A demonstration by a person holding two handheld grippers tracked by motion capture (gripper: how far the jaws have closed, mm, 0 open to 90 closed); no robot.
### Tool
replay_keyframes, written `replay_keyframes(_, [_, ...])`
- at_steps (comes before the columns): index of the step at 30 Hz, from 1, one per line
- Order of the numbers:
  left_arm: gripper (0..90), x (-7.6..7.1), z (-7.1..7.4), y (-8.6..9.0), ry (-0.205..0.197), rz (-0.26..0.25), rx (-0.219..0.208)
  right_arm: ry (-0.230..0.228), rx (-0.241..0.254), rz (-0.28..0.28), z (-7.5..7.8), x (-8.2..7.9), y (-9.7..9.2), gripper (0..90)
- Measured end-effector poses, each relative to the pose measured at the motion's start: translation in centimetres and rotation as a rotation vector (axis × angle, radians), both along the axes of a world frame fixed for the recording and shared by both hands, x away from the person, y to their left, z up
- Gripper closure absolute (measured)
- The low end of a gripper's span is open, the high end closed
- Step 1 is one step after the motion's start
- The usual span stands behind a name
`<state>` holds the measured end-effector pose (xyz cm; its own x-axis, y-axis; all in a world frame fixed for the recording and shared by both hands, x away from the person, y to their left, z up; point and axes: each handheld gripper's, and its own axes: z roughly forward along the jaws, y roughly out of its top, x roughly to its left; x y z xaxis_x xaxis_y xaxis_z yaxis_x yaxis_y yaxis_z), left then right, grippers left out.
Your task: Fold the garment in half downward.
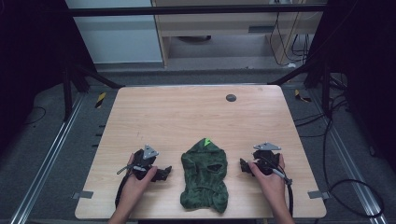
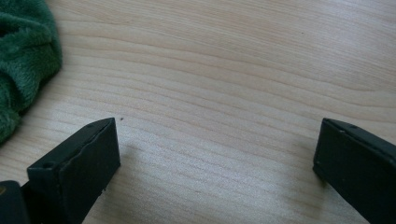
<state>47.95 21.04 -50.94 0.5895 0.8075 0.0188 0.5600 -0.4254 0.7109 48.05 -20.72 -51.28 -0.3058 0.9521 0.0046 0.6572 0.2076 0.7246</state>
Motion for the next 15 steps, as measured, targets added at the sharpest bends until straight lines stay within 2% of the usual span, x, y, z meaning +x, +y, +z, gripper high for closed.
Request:
replay_keyframes(12, [0.0,0.13,0.01,0.13,-0.001,-0.02,0.001,-0.002,-0.003,0.008,0.02,-0.1,-0.11,1.3])
replay_keyframes(15, [0.0,0.14,0.02,0.11,-0.005,-0.024,0.003,-0.012,-0.003,0.008,0.03,-0.13,-0.16,4.9])
